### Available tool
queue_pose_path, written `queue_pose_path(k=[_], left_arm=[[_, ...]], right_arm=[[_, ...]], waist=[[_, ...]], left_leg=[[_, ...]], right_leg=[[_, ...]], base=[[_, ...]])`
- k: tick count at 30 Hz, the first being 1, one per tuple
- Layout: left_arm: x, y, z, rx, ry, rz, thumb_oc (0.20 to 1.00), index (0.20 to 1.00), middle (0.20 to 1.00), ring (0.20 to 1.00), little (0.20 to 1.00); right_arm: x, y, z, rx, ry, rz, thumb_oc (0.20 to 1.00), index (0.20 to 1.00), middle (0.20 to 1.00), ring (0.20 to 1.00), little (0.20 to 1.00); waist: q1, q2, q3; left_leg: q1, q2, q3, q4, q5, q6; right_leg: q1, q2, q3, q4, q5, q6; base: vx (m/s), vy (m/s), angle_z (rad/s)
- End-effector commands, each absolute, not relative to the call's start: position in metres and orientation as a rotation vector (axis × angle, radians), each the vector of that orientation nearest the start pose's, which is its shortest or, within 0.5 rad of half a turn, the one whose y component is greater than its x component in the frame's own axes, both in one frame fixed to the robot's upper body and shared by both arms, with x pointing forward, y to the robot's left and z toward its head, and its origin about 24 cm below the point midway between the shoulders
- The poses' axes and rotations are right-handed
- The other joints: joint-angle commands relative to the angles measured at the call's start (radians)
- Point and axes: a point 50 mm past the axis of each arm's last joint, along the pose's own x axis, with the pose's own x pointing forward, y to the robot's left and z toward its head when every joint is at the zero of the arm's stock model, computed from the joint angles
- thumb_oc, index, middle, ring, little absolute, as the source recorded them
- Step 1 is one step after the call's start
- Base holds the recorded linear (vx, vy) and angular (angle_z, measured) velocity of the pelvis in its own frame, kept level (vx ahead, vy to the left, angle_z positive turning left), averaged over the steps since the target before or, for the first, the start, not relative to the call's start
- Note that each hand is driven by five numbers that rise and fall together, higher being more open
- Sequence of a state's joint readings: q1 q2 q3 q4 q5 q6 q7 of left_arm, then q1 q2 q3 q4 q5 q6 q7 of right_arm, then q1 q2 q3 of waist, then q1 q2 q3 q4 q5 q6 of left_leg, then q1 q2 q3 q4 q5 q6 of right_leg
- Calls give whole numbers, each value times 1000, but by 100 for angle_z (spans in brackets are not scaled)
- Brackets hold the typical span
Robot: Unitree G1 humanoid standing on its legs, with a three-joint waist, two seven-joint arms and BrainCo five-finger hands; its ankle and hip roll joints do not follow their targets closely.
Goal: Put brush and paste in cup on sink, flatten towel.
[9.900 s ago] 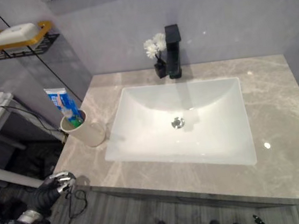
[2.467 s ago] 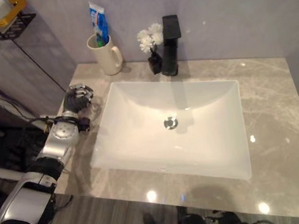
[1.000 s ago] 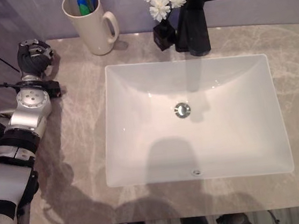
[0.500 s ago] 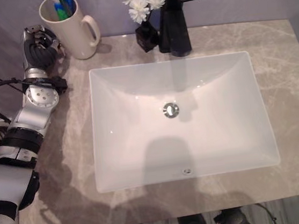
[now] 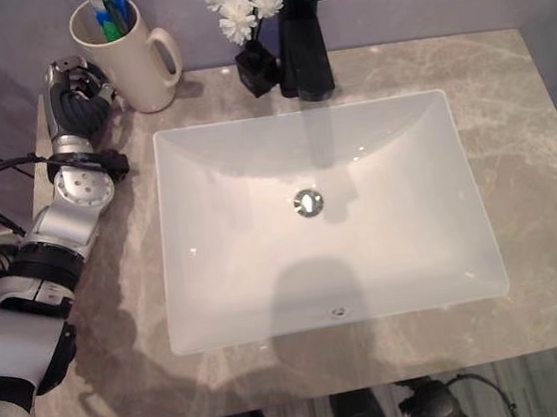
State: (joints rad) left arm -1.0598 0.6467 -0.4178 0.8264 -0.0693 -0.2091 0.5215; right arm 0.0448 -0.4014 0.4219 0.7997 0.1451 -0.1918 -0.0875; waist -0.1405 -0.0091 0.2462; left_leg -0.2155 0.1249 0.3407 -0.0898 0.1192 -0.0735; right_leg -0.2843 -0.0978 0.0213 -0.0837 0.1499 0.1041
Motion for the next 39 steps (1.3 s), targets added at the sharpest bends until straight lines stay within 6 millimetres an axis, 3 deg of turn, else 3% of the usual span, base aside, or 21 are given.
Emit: queue_pose_path(k=[1,18,26,34,39], left_arm=[[395,223,275,618,-614,462,200,200,200,200,200],[398,209,275,598,-624,421,200,200,200,200,200],[402,213,272,655,-585,473,200,200,200,200,200],[401,235,242,643,-461,578,200,200,200,200,200],[393,244,227,490,-446,606,200,200,200,200,200]], right_arm=[[165,-237,-100,-432,639,92,1000,1000,1000,1000,1000],[166,-238,-98,-425,628,81,1000,1000,1000,1000,1000],[162,-237,-99,-428,628,83,1000,1000,1000,1000,1000],[155,-235,-107,-447,671,103,1000,1000,1000,1000,1000],[152,-232,-111,-428,698,90,1000,1000,1000,1000,1000]], waist=[[-4,30,2],[-15,31,-1],[-15,34,-6],[-4,30,-27],[14,30,-41]], left_leg=[[-24,18,-53,32,29,-8],[-26,25,-42,31,29,-10],[-23,28,-41,32,28,-11],[12,33,-47,34,24,-18],[44,34,-70,30,23,-21]], right_leg=[[12,23,0,117,-75,32],[-8,35,18,119,-73,30],[-8,39,17,120,-75,28],[36,41,1,119,-89,24],[79,39,-18,121,-98,19]], base=[[0,0,0],[-1,-6,-4],[0,0,0],[16,-15,0],[42,-41,3]])
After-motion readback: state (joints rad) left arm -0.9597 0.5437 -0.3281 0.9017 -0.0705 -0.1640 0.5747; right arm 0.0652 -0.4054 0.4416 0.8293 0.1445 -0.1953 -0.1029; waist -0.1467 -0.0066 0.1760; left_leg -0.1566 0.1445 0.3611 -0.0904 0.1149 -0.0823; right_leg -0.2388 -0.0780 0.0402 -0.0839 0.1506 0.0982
